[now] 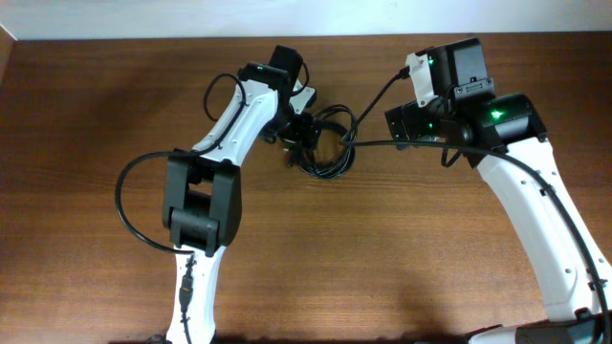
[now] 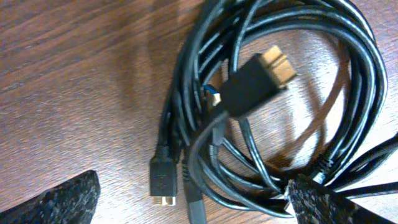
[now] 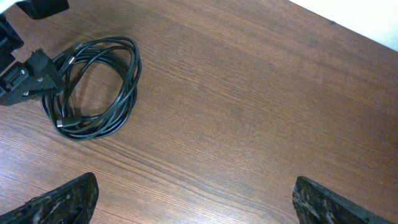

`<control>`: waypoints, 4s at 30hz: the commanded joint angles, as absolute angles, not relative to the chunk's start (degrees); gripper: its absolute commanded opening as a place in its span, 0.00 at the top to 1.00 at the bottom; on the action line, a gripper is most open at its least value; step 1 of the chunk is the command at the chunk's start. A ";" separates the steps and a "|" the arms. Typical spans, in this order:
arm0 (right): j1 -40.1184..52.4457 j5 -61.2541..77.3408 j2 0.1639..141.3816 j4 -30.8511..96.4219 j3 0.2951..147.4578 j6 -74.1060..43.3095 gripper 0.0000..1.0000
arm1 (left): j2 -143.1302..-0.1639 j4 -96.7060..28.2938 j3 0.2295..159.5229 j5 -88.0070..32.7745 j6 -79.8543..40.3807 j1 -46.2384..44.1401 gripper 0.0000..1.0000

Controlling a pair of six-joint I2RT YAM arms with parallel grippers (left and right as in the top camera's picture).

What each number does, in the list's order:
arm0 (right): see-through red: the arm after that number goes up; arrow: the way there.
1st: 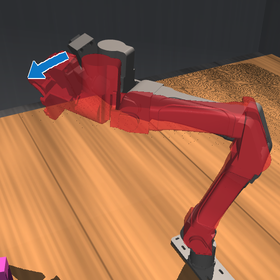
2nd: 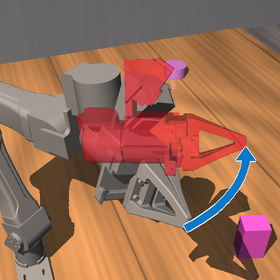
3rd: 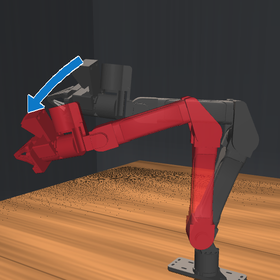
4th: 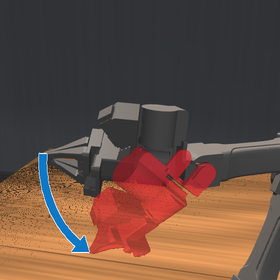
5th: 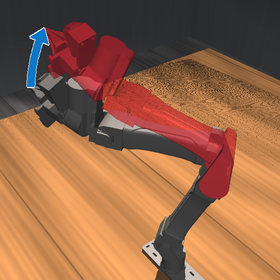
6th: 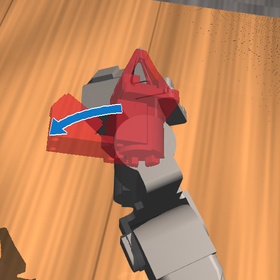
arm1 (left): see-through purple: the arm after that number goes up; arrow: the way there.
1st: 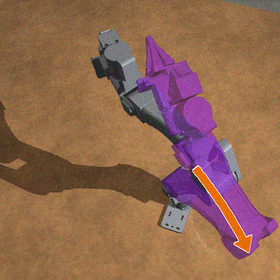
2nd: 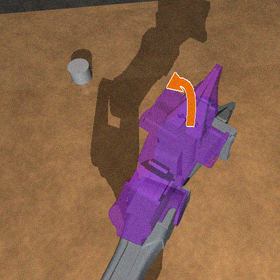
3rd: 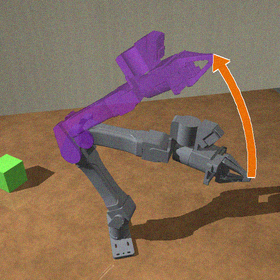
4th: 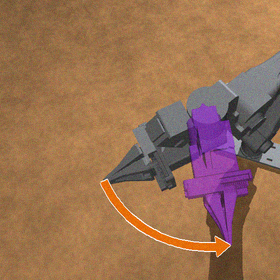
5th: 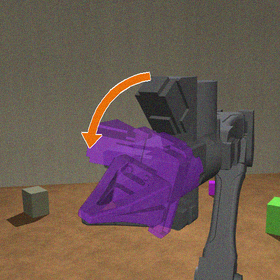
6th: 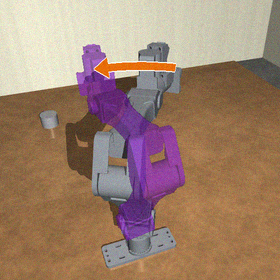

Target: Untangle cables

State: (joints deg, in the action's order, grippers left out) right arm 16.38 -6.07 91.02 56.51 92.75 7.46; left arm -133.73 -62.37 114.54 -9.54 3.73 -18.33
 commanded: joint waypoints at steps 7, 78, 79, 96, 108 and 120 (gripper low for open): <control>16.43 -6.76 90.74 56.71 93.89 7.31 0.01 | -135.81 -58.54 114.26 -17.19 4.86 -18.46 0.01; 23.64 10.35 100.01 37.28 108.71 -10.76 0.01 | -135.13 -95.04 173.93 10.74 -6.79 -14.76 1.00; 23.59 10.35 100.01 36.77 108.71 -10.76 0.01 | -133.25 -95.26 173.93 10.35 -6.85 -11.88 1.00; 29.63 16.27 103.68 28.80 108.64 2.37 0.04 | -131.00 -96.38 173.90 5.17 -6.81 -13.39 1.00; 23.53 8.82 104.20 30.44 108.66 -2.00 0.96 | -130.45 -96.71 173.90 10.00 -6.87 -8.27 1.00; -8.10 15.14 93.67 45.36 108.66 -1.74 0.96 | -120.95 -96.71 173.90 -0.47 -6.83 21.91 0.87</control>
State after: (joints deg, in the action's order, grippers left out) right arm -8.93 13.30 94.19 44.45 107.85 -1.72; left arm -123.98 -96.66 172.81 4.60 -7.18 22.11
